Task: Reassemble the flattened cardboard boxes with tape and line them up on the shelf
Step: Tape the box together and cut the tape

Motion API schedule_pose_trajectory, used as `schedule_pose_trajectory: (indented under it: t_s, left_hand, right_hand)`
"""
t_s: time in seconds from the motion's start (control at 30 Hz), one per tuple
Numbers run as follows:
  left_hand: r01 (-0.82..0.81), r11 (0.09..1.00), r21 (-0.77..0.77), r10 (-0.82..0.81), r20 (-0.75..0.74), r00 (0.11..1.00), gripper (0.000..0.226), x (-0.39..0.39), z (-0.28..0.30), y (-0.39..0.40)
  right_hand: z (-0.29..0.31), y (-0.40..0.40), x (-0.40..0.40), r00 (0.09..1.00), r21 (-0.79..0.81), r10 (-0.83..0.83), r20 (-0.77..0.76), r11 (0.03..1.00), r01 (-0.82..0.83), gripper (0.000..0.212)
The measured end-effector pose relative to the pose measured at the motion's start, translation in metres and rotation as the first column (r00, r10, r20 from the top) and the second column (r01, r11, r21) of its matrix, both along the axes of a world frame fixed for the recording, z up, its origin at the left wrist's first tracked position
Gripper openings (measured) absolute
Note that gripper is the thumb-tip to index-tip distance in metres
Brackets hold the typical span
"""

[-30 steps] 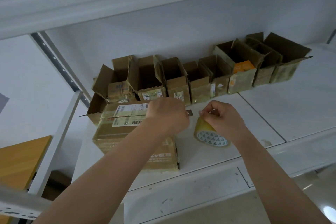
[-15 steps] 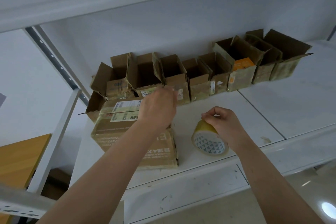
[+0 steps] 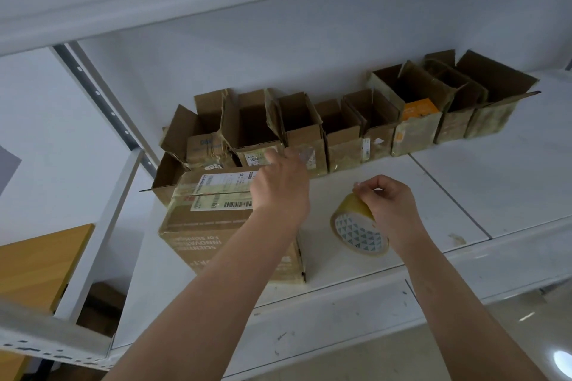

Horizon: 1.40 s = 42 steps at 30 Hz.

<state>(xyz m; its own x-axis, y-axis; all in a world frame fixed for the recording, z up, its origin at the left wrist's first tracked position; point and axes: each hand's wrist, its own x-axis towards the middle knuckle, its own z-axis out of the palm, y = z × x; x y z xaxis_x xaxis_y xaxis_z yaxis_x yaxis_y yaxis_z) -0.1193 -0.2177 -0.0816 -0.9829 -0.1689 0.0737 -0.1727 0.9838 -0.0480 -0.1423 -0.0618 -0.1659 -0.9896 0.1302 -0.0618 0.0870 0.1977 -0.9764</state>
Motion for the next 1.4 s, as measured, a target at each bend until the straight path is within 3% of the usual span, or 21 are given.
schedule_pose_trajectory:
  t_s: [0.13, 0.37, 0.53, 0.7, 0.83, 0.93, 1.0, 1.07, 1.13, 1.2, 1.33, 1.4]
  left_hand:
    - [0.077, 0.997, -0.011, -0.077, 0.002, 0.997, 0.055, 0.004, -0.001, -0.006]
    - [0.393, 0.915, 0.094, -0.398, 0.037, 0.917, 0.086, 0.037, 0.009, -0.075]
    - [0.543, 0.803, 0.246, -0.564, 0.018, 0.826, 0.074, 0.064, 0.01, -0.116]
    - [0.634, 0.719, 0.284, -0.659, -0.013, 0.752, 0.071, 0.071, 0.012, -0.145]
    - [0.587, 0.607, 0.536, -0.575, -0.214, 0.789, 0.051, 0.071, 0.003, -0.151]
    - [0.49, 0.521, 0.699, -0.313, -0.378, 0.871, 0.026, 0.069, -0.003, -0.141]
    - [0.411, 0.454, 0.791, -0.145, -0.389, 0.91, 0.031, 0.065, 0.0, -0.132]
    - [0.377, 0.448, 0.811, -0.068, -0.389, 0.919, 0.028, 0.061, 0.007, -0.12]
    - [0.345, 0.376, 0.86, 0.018, -0.379, 0.925, 0.024, 0.06, 0.015, -0.105]
    - [0.31, 0.288, 0.906, 0.011, -0.326, 0.945, 0.034, 0.061, 0.022, -0.089]
    - [0.358, 0.328, 0.874, -0.116, -0.339, 0.934, 0.053, 0.059, 0.025, -0.063]
    - [0.416, 0.302, 0.858, -0.057, -0.419, 0.906, 0.04, 0.058, 0.023, -0.057]
  right_hand:
    - [0.007, -0.001, 0.0, 0.999, -0.004, 0.012, -0.035, 1.0, -0.012, 0.02]
    - [0.014, -0.014, -0.003, 0.997, -0.009, 0.047, -0.065, 0.999, -0.047, 0.016]
    - [0.027, -0.043, -0.001, 0.981, 0.016, 0.164, -0.102, 0.986, -0.163, 0.018]
    - [0.04, -0.068, 0.005, 0.962, 0.046, 0.242, -0.123, 0.97, -0.238, 0.017]
    - [0.05, -0.075, 0.011, 0.954, 0.073, 0.26, -0.146, 0.965, -0.252, 0.016]
    - [0.058, -0.073, 0.018, 0.947, 0.091, 0.271, -0.17, 0.962, -0.259, 0.014]
    - [0.065, -0.068, 0.022, 0.941, 0.121, 0.273, -0.201, 0.96, -0.253, 0.012]
    - [0.073, -0.064, 0.028, 0.932, 0.165, 0.274, -0.235, 0.957, -0.24, 0.009]
    - [0.082, -0.063, 0.033, 0.919, 0.213, 0.281, -0.275, 0.95, -0.227, 0.004]
    - [0.09, -0.063, 0.04, 0.91, 0.255, 0.283, -0.304, 0.944, -0.209, 0.004]
    - [0.102, -0.064, 0.054, 0.885, 0.34, 0.308, -0.348, 0.921, -0.187, 0.011]
    - [0.104, -0.063, 0.058, 0.882, 0.341, 0.314, -0.352, 0.92, -0.191, 0.011]
